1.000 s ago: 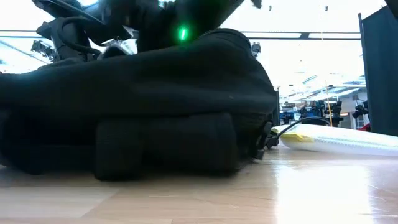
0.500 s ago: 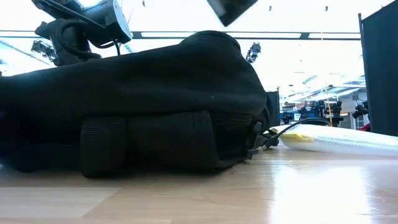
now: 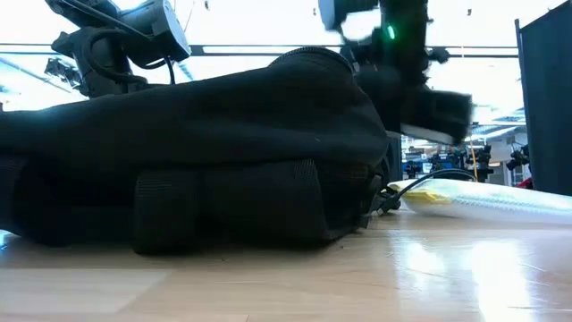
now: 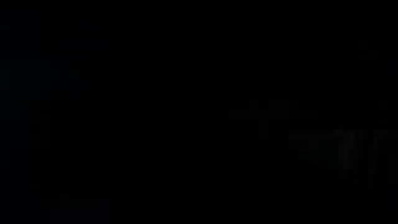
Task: Unpack backpack
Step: Remove the black cellphone from the backpack
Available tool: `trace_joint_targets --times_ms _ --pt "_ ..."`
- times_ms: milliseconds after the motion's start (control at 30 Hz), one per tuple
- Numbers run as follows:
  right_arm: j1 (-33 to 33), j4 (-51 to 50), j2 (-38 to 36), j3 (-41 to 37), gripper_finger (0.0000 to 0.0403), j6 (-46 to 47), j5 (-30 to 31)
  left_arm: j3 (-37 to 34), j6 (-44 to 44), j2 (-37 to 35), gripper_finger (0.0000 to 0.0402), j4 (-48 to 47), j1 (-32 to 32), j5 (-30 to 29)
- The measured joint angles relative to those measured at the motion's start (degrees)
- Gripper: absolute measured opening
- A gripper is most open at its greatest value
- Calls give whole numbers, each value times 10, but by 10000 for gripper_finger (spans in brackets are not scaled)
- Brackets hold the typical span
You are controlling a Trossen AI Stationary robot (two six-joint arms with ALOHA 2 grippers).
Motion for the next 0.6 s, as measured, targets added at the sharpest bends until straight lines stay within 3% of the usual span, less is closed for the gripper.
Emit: trace_joint_targets --times_ms 233,600 --pt "-17 15 0 -77 91 -16 -42 0 1 0 174 4 0 0" --pt "18 30 0 -17 229 -41 -17 0 2 0 174 14 0 1"
